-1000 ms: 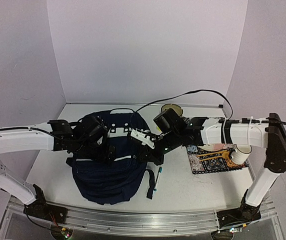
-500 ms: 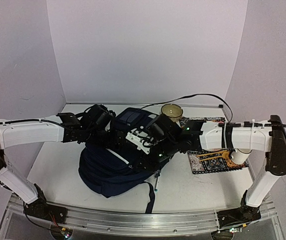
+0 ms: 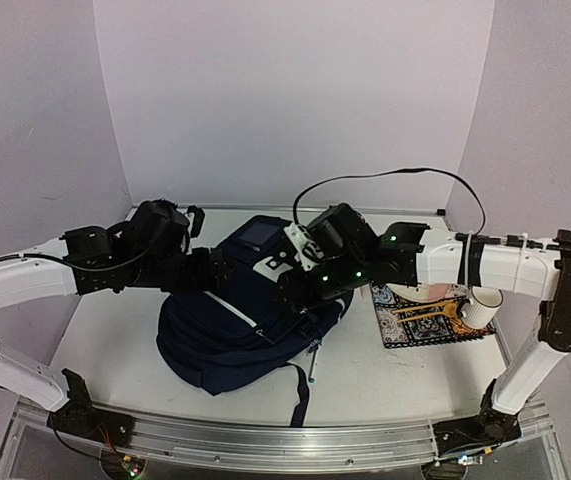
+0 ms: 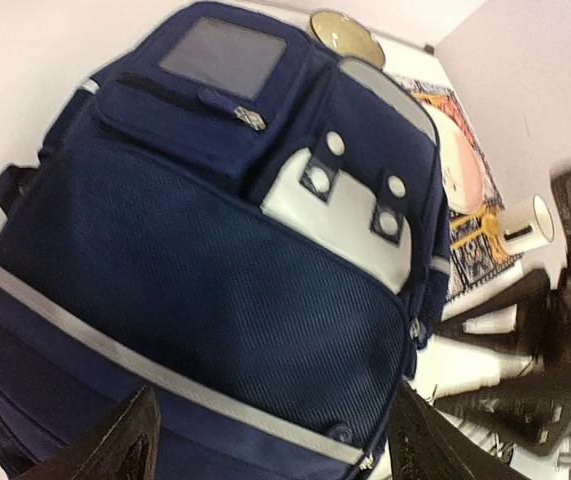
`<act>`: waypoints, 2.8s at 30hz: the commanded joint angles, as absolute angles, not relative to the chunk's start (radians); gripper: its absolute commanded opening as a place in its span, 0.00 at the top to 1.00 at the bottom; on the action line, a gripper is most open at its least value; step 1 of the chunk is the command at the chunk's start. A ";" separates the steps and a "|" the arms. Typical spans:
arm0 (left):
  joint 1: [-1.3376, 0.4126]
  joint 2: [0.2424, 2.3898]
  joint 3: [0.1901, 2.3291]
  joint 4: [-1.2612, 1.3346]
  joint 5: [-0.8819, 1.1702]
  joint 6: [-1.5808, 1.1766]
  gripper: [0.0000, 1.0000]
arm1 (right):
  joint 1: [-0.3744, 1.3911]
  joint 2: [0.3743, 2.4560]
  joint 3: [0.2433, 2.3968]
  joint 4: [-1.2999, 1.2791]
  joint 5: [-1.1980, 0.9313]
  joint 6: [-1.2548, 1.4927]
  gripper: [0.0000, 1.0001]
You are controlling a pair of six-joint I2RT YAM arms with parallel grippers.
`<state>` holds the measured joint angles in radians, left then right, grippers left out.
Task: Pack the student bag
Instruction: Rotate the student bag at the center of the board, then move the student bag to the center of the board.
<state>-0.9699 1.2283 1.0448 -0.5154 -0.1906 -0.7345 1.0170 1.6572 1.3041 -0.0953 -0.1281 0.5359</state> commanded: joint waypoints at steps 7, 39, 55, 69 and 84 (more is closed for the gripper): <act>-1.150 1.254 1.024 -0.538 -0.302 -0.965 0.25 | 1.010 1.683 1.250 -0.010 -0.163 0.949 0.46; -1.243 1.280 0.931 -0.634 -0.484 -1.376 0.44 | 1.010 1.966 1.617 0.129 -0.183 0.846 1.00; -1.242 1.402 0.970 -0.554 -0.614 -1.389 0.65 | 1.010 1.982 1.630 0.158 -0.226 0.851 1.00; -1.242 1.439 0.959 -0.456 -0.664 -1.438 0.78 | 1.036 1.978 1.628 0.163 -0.233 0.852 1.00; -1.242 1.205 0.849 -0.707 -0.587 -1.415 1.00 | 0.927 1.894 1.580 0.154 -0.274 0.749 1.00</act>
<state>-1.2446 1.2916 0.8606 -0.5275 -0.5921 -1.4352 0.9852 1.9789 1.5700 0.0907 -0.2331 0.8214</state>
